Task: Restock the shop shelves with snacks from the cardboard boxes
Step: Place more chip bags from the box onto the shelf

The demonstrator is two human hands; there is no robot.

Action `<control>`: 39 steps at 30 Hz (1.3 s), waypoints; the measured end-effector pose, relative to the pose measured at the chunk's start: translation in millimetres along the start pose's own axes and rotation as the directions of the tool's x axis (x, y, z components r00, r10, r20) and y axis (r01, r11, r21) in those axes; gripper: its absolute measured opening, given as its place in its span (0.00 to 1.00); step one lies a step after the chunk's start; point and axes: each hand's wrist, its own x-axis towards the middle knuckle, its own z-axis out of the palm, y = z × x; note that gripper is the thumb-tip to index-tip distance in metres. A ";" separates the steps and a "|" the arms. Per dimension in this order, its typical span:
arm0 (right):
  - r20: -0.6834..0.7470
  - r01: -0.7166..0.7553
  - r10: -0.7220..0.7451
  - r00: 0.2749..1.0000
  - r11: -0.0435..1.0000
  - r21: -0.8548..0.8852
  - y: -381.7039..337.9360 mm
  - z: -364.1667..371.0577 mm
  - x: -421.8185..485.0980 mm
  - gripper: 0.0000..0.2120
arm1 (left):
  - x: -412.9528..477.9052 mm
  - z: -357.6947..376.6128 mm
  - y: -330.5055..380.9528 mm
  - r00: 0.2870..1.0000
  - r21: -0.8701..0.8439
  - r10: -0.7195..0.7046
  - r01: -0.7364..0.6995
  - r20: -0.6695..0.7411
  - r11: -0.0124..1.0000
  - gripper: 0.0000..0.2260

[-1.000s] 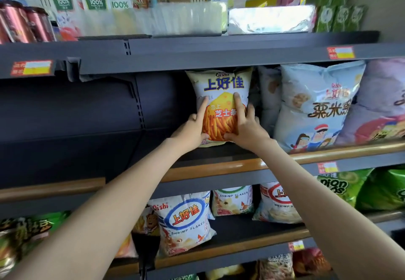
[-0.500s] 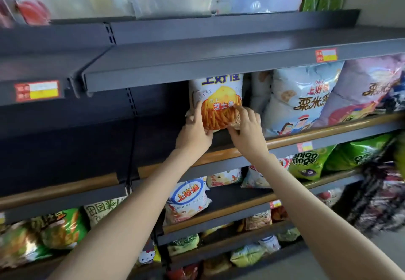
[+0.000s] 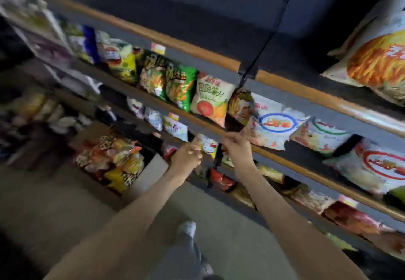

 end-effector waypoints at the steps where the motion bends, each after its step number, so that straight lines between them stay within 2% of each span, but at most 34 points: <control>1: 0.080 -0.050 0.053 0.995 0.998 -0.038 8.9 21.4 0.7 0.05 | -5.5 -23.9 -17.0 0.998 0.021 -0.041 0.041 -0.042 0.999 0.09; 3: 0.199 -0.103 0.122 0.972 0.989 -0.104 21.7 62.7 2.2 0.09 | -14.0 -71.5 -45.6 0.978 0.056 -0.117 0.129 -0.174 0.990 0.11; 5: 0.265 -0.142 0.173 0.949 0.981 -0.132 26.0 100.3 0.9 0.08 | -22.1 -115.5 -67.0 0.938 -0.030 -0.193 0.193 -0.287 0.981 0.13; 7: 0.334 -0.136 0.190 0.923 0.975 -0.177 25.6 135.5 -1.0 0.07 | -29.3 -158.2 -88.4 0.885 -0.022 -0.210 0.221 -0.414 0.975 0.13; 10: 0.451 -0.101 0.198 0.871 0.968 -0.230 20.8 190.3 -0.9 0.06 | -42.0 -211.4 -110.1 0.786 -0.163 -0.316 0.271 -0.532 0.949 0.12; 15: 0.539 -0.022 0.205 0.817 0.945 -0.325 -1.1 299.8 1.8 0.09 | -52.7 -309.1 -132.6 0.664 -0.312 -0.416 0.277 -0.621 0.909 0.15; 19: 0.566 -0.025 0.219 0.795 0.944 -0.330 -20.0 409.4 1.6 0.05 | -56.2 -406.7 -141.5 0.602 -0.392 -0.461 0.254 -0.651 0.884 0.14; 23: 0.554 -0.046 0.251 0.794 0.933 -0.357 -43.5 522.6 4.1 0.07 | -59.4 -517.8 -139.7 0.574 -0.411 -0.463 0.229 -0.676 0.883 0.11; 28: 0.572 -0.147 0.288 0.768 0.949 -0.281 -79.7 633.0 15.4 0.07 | -39.3 -643.3 -120.2 0.557 -0.415 -0.445 0.189 -0.701 0.890 0.04; 30: 0.586 -0.141 0.279 0.761 0.952 -0.270 -95.8 668.6 26.9 0.07 | -19.0 -683.8 -111.9 0.570 -0.423 -0.438 0.169 -0.695 0.890 0.07; 36: 0.522 -0.178 0.335 0.784 0.928 -0.328 -120.8 798.6 114.4 0.12 | 62.1 -789.0 -92.9 0.586 -0.459 -0.451 0.147 -0.673 0.876 0.06; 39: 0.483 -0.246 0.416 0.770 0.893 -0.378 -134.2 868.6 159.5 0.09 | 106.2 -841.6 -80.4 0.593 -0.472 -0.450 0.131 -0.668 0.872 0.04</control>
